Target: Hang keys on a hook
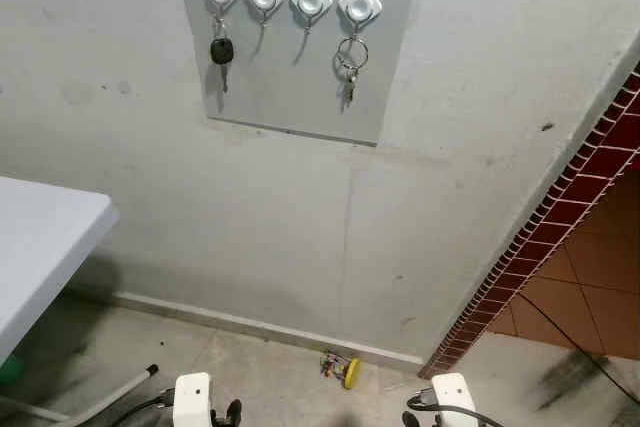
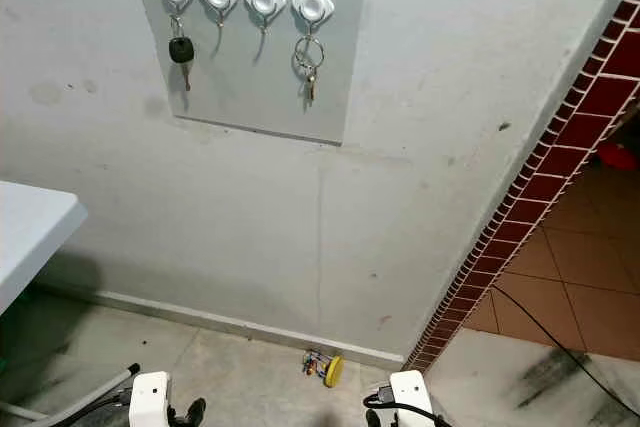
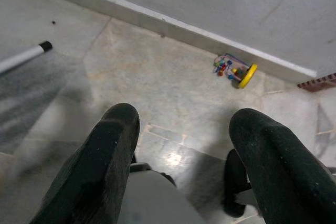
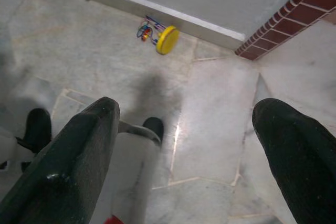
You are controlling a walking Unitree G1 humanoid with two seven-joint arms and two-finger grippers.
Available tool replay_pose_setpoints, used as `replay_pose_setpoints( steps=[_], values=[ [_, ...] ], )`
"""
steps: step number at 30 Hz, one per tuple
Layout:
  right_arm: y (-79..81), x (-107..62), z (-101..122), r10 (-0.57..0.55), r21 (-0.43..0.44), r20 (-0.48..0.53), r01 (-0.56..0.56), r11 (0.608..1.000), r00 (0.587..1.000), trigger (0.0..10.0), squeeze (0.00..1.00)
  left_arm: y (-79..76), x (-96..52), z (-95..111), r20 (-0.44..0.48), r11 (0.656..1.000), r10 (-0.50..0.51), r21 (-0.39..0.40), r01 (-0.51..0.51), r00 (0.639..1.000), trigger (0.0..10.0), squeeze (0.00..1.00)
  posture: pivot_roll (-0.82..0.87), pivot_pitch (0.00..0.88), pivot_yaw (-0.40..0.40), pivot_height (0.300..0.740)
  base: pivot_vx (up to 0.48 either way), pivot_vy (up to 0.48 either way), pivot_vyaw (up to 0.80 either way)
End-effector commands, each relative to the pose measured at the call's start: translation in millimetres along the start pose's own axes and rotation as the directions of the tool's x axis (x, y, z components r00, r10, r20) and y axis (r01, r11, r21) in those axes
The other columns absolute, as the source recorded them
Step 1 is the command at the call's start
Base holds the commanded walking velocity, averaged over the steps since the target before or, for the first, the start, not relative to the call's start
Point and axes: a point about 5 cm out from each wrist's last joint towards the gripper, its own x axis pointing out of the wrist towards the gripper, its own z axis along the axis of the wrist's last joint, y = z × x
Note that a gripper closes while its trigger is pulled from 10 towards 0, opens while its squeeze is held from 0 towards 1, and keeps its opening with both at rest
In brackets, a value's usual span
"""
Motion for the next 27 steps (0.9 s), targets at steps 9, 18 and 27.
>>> replay_pose_setpoints(
  steps=[9, 18, 27],
  values=[
    [2.4, 0.9, 1, -0.007, 0.012, 0.002, 0.007, 1.0, 1.0, 10.0, 0.0, -2.4, 4.1, 10, 0.0, 0.998, -0.041, 0.055, 0.041, 0.999, 10.0, 0.0, -0.15, 0.0, 0.043, 0.724, 0.0, 0.0, 0.0],
    [6.7, 2.1, 4, 0.017, -0.032, 0.002, -0.017, 0.999, 1.0, 10.0, 0.0, -6.2, 6.5, 15, 0.002, 0.997, -0.049, 0.063, 0.049, 0.999, 10.0, 0.0, -0.16, 0.0, 0.042, 0.724, 0.0, 0.0, 0.0],
    [10.1, 3.7, 7, 0.043, -0.092, -0.005, -0.043, 0.995, 0.999, 10.0, 0.0, -4.1, 6.4, 14, 0.001, 0.999, -0.022, 0.031, 0.021, 1.0, 10.0, 0.0, -0.13, 0.0, 0.02, 0.724, 0.0, 0.0, 0.6]
  ],
)
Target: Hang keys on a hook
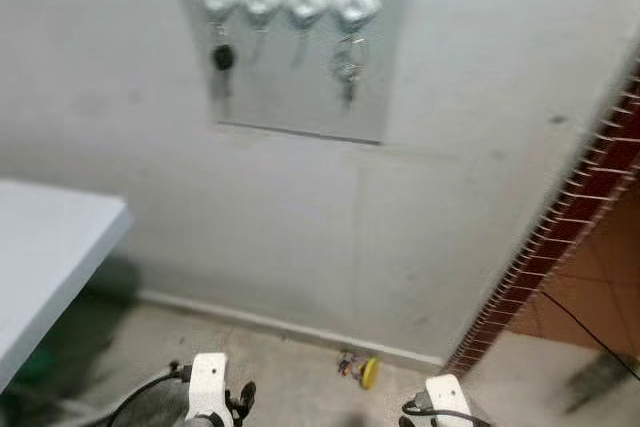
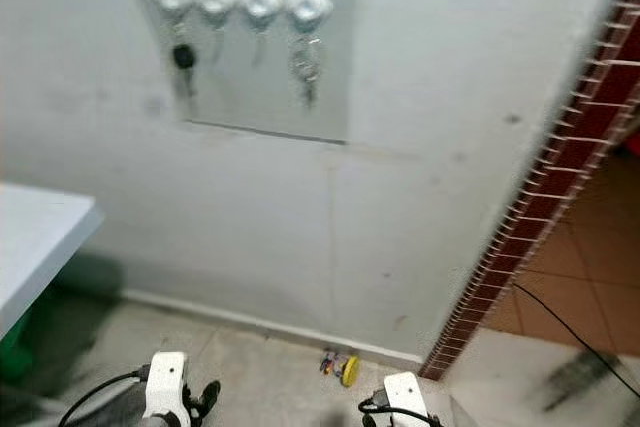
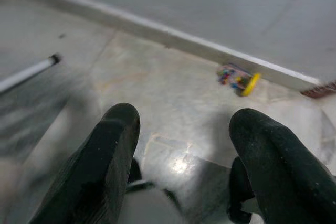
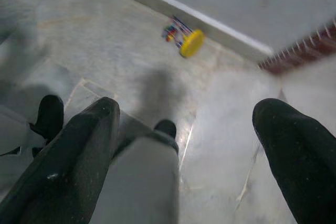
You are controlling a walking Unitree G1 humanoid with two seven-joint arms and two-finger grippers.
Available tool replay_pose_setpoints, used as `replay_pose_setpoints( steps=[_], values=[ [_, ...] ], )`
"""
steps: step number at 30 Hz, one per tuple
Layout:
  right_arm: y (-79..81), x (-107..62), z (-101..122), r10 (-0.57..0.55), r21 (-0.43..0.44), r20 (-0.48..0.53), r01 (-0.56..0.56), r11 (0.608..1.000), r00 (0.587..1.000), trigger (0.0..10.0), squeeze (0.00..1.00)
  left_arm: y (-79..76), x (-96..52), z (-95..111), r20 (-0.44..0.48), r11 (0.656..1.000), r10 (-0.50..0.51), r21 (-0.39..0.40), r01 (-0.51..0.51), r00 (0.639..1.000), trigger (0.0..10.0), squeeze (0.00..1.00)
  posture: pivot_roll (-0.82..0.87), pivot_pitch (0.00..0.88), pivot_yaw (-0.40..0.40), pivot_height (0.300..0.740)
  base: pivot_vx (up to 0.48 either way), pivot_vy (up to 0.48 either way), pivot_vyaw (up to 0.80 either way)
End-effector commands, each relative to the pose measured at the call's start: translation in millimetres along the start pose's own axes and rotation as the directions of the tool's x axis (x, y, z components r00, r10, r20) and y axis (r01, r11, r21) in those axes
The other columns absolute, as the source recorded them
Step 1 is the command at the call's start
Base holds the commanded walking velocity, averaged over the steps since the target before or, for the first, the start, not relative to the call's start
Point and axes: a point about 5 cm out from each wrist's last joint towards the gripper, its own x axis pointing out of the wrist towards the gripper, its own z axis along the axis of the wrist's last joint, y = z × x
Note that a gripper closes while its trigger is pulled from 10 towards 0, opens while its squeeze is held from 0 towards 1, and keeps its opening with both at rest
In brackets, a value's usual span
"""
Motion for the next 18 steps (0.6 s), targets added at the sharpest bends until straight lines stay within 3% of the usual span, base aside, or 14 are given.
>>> replay_pose_setpoints(
  steps=[1, 18],
  values=[
    [2.9, 1.2, 2.4, 0.011, -0.016, 0.0, -0.011, 1.0, 1.0, 10.0, 0.0, 6.0, -2.3, -5.0, -0.021, 1.0, 0.028, -0.011, -0.028, 0.999, 10.0, 0.0, -0.13, 0.0, 0.018, 0.724, 0.0, 0.0, 0.8],
    [6.8, 1.8, 1.2, 0.031, -0.041, -0.021, -0.031, 0.999, 0.999, 10.0, 0.0, 9.8, -4.5, -9.9, -0.036, 0.998, 0.049, -0.028, -0.05, 0.998, 10.0, 0.0, -0.12, 0.0, 0.007, 0.724, 0.0, 0.0, 0.8]
  ],
)
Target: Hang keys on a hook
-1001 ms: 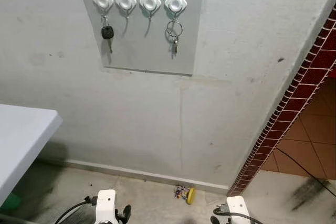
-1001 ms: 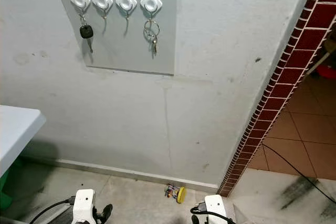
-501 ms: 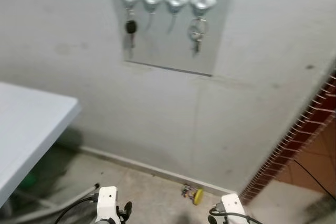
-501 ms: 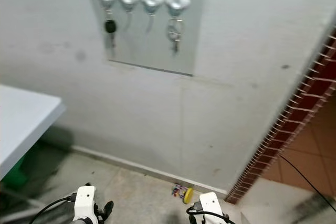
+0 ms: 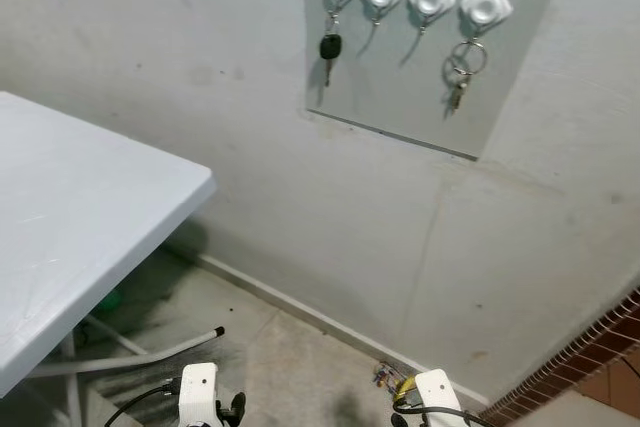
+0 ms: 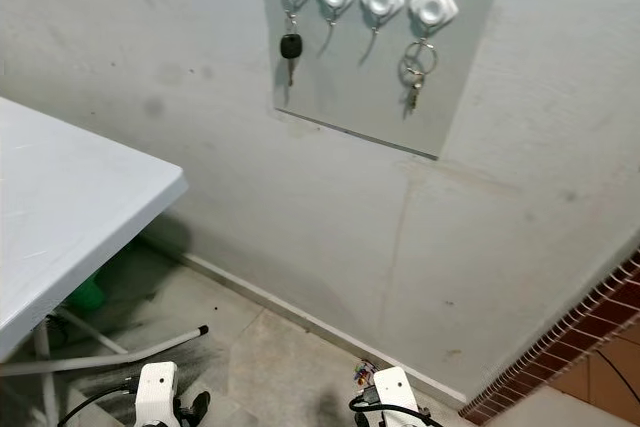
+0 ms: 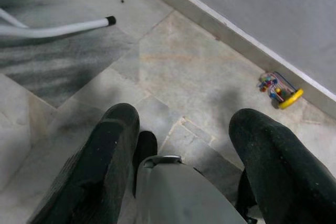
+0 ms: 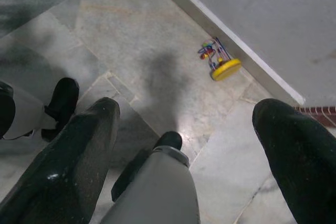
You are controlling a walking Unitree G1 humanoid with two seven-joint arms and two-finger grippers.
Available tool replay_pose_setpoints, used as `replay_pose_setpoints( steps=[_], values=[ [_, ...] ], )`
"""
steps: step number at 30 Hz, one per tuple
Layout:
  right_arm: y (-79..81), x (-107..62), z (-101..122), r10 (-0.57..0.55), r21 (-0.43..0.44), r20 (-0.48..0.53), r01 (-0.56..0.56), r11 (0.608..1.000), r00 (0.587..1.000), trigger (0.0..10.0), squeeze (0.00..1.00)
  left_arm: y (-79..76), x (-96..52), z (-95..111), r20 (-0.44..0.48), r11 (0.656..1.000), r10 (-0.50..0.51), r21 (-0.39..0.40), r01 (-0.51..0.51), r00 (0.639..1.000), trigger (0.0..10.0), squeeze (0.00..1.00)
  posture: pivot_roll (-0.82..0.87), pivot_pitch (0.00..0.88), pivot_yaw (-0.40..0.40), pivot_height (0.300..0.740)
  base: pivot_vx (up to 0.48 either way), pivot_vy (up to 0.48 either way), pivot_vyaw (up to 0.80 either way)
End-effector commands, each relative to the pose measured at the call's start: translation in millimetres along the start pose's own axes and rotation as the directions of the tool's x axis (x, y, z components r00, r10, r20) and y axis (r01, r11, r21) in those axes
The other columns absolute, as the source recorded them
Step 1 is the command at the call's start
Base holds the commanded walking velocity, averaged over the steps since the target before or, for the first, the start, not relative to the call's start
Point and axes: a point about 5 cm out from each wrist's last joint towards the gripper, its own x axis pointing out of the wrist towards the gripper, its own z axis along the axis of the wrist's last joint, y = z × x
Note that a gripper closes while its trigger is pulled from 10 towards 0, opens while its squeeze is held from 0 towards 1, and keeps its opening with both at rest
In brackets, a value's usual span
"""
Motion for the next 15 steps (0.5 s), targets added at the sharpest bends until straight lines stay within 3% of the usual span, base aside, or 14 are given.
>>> replay_pose_setpoints(
  steps=[1, 15],
  values=[
    [1.1, 0.2, 0.3, 0.008, -0.009, -0.003, -0.008, 1.0, 1.0, 10.0, 0.0, 3.6, -1.1, -2.1, -0.011, 1.0, 0.01, -0.002, -0.01, 1.0, 10.0, 0.0, -0.12, 0.0, 0.007, 0.724, 0.0, 0.0, 0.8],
    [1.8, -0.5, -2.8, 0.01, -0.023, -0.01, -0.01, 1.0, 1.0, 10.0, 0.0, 4.2, -2.8, -8.1, -0.036, 1.0, 0.011, 0.019, -0.01, 0.999, 10.0, 0.0, -0.12, 0.0, 0.006, 0.724, 0.0, 0.0, 0.8]
  ],
)
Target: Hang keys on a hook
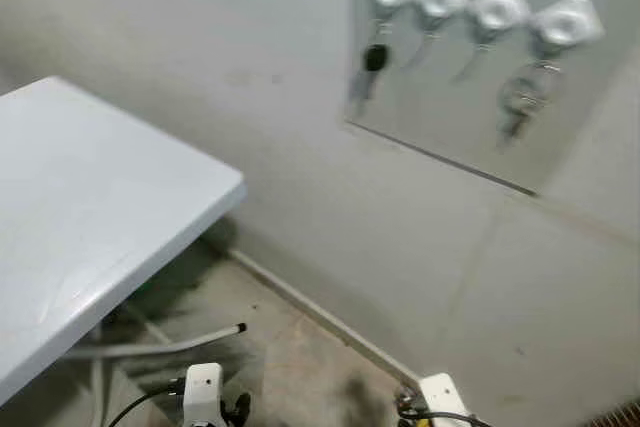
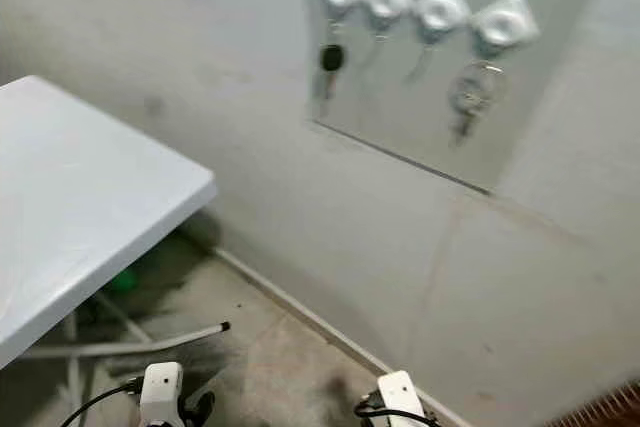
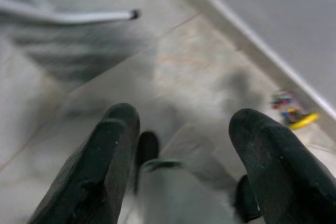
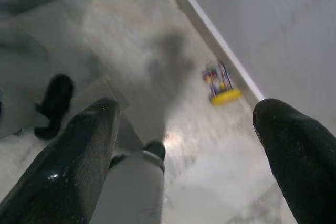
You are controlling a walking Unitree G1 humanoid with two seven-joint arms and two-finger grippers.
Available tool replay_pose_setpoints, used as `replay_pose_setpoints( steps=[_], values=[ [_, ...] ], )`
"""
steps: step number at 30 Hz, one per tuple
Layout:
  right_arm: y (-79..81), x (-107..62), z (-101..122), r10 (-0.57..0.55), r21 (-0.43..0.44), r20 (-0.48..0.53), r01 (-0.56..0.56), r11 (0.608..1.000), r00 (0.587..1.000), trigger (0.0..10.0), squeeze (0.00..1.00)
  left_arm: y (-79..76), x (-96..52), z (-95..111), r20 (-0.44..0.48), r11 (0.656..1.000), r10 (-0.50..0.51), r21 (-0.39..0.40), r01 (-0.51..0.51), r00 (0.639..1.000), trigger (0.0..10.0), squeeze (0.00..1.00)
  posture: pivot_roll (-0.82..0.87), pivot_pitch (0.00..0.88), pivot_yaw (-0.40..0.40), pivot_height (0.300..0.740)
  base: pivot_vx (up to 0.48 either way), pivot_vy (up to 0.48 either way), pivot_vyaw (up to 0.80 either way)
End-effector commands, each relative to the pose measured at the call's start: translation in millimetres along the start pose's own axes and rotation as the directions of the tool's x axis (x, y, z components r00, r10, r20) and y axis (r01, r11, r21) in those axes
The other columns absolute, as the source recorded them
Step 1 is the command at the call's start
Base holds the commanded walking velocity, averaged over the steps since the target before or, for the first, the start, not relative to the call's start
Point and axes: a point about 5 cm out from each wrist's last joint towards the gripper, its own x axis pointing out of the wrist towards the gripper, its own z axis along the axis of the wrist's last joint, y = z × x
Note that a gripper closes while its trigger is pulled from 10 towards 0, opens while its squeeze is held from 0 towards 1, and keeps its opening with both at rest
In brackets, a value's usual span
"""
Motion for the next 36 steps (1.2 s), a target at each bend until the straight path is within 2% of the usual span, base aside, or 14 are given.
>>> replay_pose_setpoints(
  steps=[1, 36],
  values=[
    [0.5, -2.2, -8.3, 0.003, 0.001, -0.022, -0.003, 1.0, 1.0, 10.0, 0.0, -3.1, 1.2, 1.4, -0.004, 1.0, -0.008, 0.01, 0.008, 1.0, 10.0, 0.0, -0.12, 0.0, 0.006, 0.724, 0.0, 0.0, 0.8],
    [0.9, -1.0, -5.0, 0.015, -0.02, -0.024, -0.015, 1.0, 1.0, 10.0, 0.0, -6.2, 3.0, 4.2, -0.01, 0.999, -0.003, 0.052, 0.003, 1.0, 10.0, 0.0, -0.1, 0.0, -0.01, 0.724, 0.0, 0.0, 0.8]
  ],
)
